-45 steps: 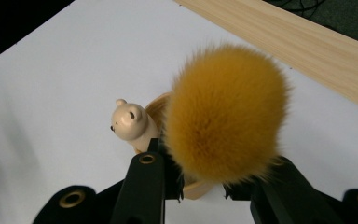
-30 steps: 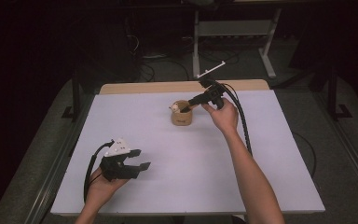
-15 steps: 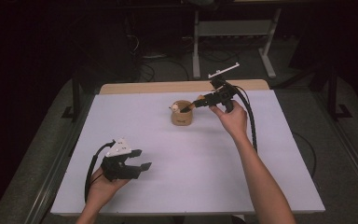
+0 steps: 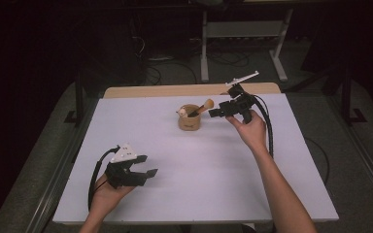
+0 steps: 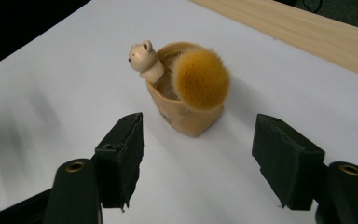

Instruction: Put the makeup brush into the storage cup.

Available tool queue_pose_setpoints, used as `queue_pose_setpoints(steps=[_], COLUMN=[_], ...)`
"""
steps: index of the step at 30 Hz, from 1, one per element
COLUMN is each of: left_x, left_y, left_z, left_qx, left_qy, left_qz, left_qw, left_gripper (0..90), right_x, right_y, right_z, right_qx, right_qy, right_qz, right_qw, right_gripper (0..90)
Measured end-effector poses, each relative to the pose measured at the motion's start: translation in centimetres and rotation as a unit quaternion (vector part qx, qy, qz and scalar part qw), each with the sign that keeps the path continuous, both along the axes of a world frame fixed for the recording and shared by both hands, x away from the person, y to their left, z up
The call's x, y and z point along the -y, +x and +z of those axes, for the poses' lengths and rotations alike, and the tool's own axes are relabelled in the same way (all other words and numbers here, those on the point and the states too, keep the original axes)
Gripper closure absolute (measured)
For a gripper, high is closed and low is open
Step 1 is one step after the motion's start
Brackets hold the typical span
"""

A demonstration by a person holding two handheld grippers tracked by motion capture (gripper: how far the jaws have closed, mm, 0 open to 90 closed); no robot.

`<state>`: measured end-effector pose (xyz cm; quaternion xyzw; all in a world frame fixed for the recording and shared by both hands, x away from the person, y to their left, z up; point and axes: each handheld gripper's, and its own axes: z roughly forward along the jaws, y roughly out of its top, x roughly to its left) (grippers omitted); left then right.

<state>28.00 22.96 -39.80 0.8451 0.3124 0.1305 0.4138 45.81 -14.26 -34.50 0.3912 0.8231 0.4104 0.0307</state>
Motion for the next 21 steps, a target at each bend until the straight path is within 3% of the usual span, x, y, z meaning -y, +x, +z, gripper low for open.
queue_pose_setpoints(steps=[5,21], left_x=[-0.2,-0.3], left_y=[0.0,0.0], left_z=[0.1,0.1], left_qx=[0.002,0.002], left_qy=[0.013,-0.001], left_qz=[-0.003,0.008], left_qw=[0.9999,1.0], left_gripper=[35.2,34.5], right_x=[0.3,2.2], right_y=[-0.6,-2.2], right_z=[0.0,-0.7], right_qx=[0.012,0.006], right_qy=[0.001,0.002], right_qz=[0.0,-0.007], right_qw=[0.9999,1.0], right_gripper=[32.5,30.9])
